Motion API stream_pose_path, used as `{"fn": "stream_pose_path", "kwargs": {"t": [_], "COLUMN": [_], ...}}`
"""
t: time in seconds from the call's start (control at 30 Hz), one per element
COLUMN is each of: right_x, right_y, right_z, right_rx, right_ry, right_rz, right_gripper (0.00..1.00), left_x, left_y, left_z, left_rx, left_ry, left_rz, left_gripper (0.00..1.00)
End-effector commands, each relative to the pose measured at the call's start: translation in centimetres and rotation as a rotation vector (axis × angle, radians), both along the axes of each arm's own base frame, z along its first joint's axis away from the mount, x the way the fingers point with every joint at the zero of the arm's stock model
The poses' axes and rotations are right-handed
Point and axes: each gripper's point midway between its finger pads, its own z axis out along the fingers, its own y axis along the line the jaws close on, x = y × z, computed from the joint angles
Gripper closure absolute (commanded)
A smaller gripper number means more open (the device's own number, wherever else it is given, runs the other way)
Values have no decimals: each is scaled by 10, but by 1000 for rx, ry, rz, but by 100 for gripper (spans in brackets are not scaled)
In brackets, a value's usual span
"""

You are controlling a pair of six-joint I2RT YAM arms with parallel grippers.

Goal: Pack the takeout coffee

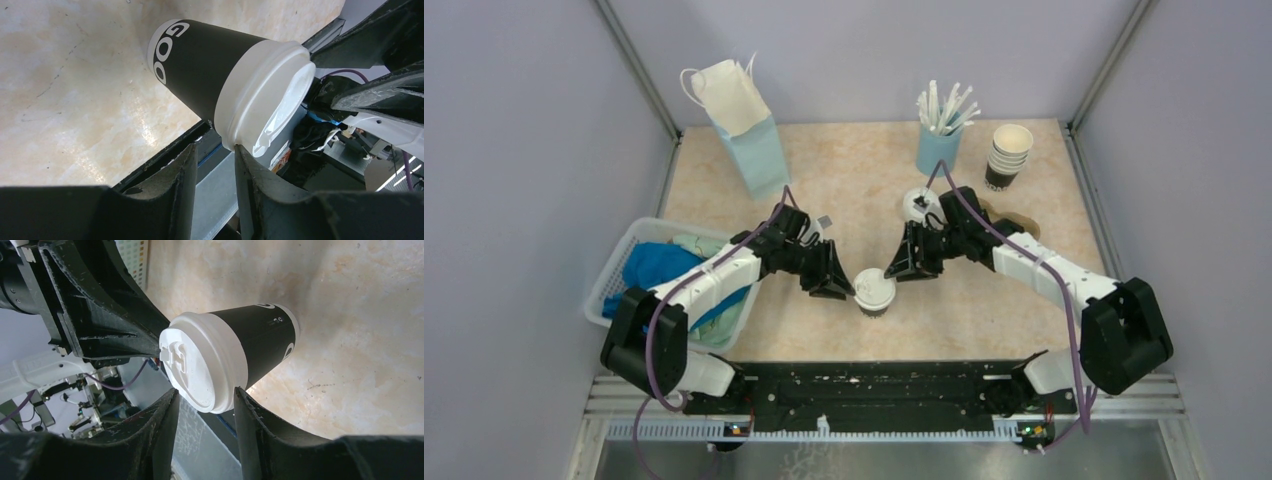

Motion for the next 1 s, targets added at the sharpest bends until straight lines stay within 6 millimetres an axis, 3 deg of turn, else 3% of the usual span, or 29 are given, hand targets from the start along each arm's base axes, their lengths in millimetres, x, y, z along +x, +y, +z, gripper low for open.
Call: {"fn": "stream_pose_path", "kwargs": {"t": [0.0,0.37,0.5,0.6,0.73,0.97], "right_x": [5,4,10,10,4,5], "right_y": [3,-2,-7,-16,-16,-15], "right_z": [0,-17,12,14,-3,-11], "right_rx": [30,36,134,152,140,124], "right_ry": [-25,23,-27,-25,31,42], "right_rz": [11,-36,-74,-97,-71,-51], "right_gripper": [56,62,51,48,56,64], "left_x": [4,0,1,1,1,3], "left_y": [-5,0,-2,-3,-3,-5], "left_z": [0,-17,-13,-13,-14,-14], "left_rx": [-5,66,67,68,74,78], "left_ry": [-18,5,-7,-6,-3,-1], "left_rz": [-6,-5,-4,-8,-13,-17], "left_gripper": [61,64,64,64,64,65]}}
